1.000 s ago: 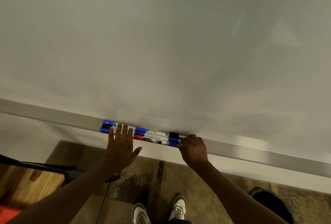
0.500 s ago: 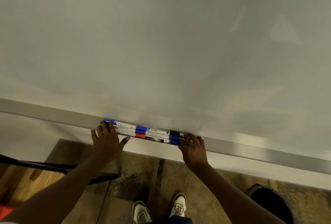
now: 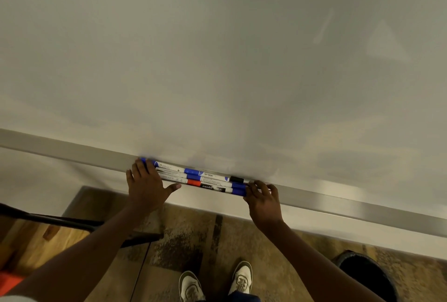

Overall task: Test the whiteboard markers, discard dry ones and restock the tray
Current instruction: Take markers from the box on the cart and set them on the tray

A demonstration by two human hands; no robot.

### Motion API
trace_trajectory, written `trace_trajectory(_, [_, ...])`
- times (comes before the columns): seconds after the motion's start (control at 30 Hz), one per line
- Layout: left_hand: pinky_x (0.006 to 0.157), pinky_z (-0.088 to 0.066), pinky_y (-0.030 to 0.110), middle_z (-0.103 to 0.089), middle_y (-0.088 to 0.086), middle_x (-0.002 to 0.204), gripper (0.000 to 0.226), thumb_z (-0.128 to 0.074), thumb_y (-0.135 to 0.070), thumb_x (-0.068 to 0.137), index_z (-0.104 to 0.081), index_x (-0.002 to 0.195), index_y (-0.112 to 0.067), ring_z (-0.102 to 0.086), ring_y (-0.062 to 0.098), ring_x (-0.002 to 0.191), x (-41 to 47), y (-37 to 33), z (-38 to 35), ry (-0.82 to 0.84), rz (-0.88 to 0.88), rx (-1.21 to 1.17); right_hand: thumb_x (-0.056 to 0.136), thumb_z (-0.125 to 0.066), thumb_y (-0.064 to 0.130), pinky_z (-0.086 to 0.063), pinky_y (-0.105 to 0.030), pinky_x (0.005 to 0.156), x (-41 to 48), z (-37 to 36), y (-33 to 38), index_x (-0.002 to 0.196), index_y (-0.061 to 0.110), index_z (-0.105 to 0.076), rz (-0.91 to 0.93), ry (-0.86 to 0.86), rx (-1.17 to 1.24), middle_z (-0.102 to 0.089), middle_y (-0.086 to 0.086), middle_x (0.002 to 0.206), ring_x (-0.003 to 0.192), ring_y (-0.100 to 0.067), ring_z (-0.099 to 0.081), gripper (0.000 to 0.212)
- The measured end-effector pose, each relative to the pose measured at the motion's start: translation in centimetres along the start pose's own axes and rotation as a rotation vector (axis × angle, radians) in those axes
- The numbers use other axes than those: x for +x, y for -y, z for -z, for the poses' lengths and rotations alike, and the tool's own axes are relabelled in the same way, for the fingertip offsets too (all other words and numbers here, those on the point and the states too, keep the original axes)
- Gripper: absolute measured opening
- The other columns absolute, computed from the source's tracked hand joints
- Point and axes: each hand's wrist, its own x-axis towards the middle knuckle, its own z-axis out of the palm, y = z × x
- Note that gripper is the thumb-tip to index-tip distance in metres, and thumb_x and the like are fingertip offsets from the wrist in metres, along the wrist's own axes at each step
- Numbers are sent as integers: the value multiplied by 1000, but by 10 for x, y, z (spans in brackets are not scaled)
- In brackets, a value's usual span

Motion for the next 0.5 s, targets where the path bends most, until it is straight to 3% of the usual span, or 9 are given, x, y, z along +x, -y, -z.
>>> trace_trajectory(0.3, [99, -36, 62, -51, 34, 124, 124, -67, -80, 53, -38, 131, 12, -49, 48, 115, 4, 2, -5, -15, -6, -31, 60, -87, 14, -48, -48, 86, -1, 11, -2, 97, 14, -71, 3, 19, -10, -71, -6, 104, 104, -29, -62, 40])
trace_trajectory(0.5, [101, -35, 62, -44, 35, 133, 126, -49, -87, 56, -36, 135, 11, -43, 50, 123, 1, 4, -5, -39, -49, 32, 63, -87, 20, -47, -48, 87, -1, 15, 2, 94, 13, -71, 21, -67, -24, -70, -8, 105, 108, -31, -60, 36])
